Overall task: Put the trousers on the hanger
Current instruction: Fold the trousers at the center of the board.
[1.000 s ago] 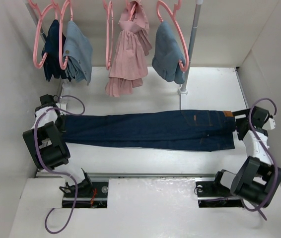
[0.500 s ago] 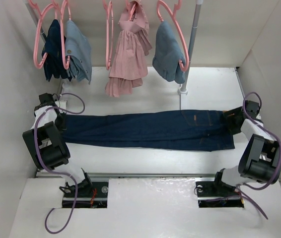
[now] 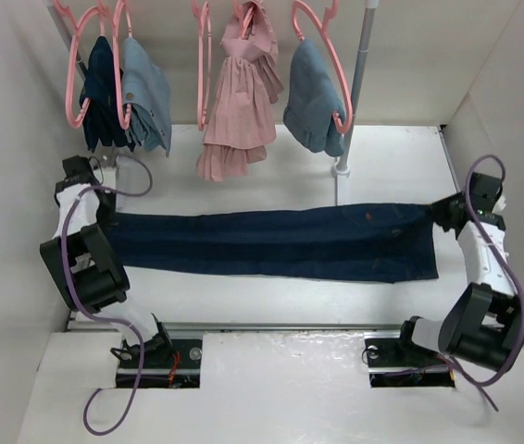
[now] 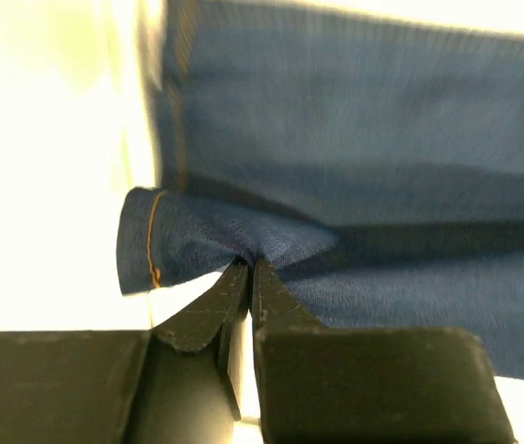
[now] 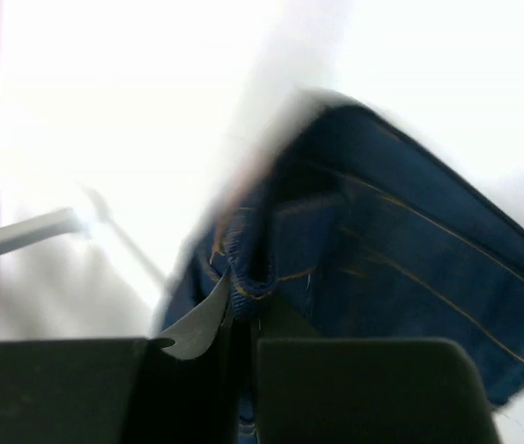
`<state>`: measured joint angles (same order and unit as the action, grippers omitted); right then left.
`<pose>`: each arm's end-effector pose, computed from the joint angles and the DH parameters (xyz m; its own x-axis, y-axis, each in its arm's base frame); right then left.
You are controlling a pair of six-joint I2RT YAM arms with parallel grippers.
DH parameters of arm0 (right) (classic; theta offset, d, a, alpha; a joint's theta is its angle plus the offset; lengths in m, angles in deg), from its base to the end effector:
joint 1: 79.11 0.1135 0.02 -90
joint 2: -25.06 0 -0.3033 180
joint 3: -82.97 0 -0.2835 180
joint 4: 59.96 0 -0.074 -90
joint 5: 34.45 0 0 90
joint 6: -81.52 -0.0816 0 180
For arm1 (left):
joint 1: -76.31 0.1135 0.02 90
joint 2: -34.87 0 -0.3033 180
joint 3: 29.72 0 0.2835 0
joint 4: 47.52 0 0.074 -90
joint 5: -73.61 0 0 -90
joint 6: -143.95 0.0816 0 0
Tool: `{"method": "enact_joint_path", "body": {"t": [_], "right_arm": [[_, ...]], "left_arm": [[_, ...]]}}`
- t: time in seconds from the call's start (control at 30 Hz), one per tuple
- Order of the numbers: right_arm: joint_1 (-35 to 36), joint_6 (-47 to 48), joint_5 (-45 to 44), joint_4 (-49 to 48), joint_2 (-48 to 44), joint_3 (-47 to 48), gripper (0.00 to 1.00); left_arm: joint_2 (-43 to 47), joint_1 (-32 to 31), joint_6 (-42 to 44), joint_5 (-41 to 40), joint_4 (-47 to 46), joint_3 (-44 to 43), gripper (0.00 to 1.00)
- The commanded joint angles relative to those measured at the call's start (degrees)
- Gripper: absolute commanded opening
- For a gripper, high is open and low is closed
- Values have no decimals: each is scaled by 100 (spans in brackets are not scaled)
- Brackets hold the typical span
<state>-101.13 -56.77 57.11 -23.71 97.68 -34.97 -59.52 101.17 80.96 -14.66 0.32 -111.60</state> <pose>0.2925 -0.1159 0.2376 -0.1828 0.8789 -0.4406 0.7425 0.4172 0.5241 0.3612 0.1646 0.2193 -0.8872 0.0892 -0.4527 -0.0042 0.9795 0.2013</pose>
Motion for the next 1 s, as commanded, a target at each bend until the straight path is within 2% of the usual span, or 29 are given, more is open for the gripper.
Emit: {"method": "enact_joint_path", "body": {"t": [0.0,0.13,0.23,0.33,0.5,0.6,0.7,0.97], "right_arm": [[5,680,10,-258,-336,946,0],[5,962,247,-259,-187,1475,0],[5,1041,406,-320,-248,1283,0],[5,805,196,-136,-511,774,0],[-398,181,63,154,-1021,-446,0],[-601,-118,3,390,-1329,-756,0],[-723,-478,-340,813,-1329,-958,0],[-927,-1261,-341,1375,-1461,-1284,0]], "left_arm": [[-96,54,-20,317,120,-897,0],[-159,54,-283,660,244,-1776,0],[-107,54,-388,819,244,-1840,0],[25,54,-266,637,244,-1446,0],[253,54,24,-85,-62,-86,0],[395,54,86,-262,-256,417,0],[456,54,138,-463,-345,551,0],[456,54,138,-464,-327,533,0]]}}
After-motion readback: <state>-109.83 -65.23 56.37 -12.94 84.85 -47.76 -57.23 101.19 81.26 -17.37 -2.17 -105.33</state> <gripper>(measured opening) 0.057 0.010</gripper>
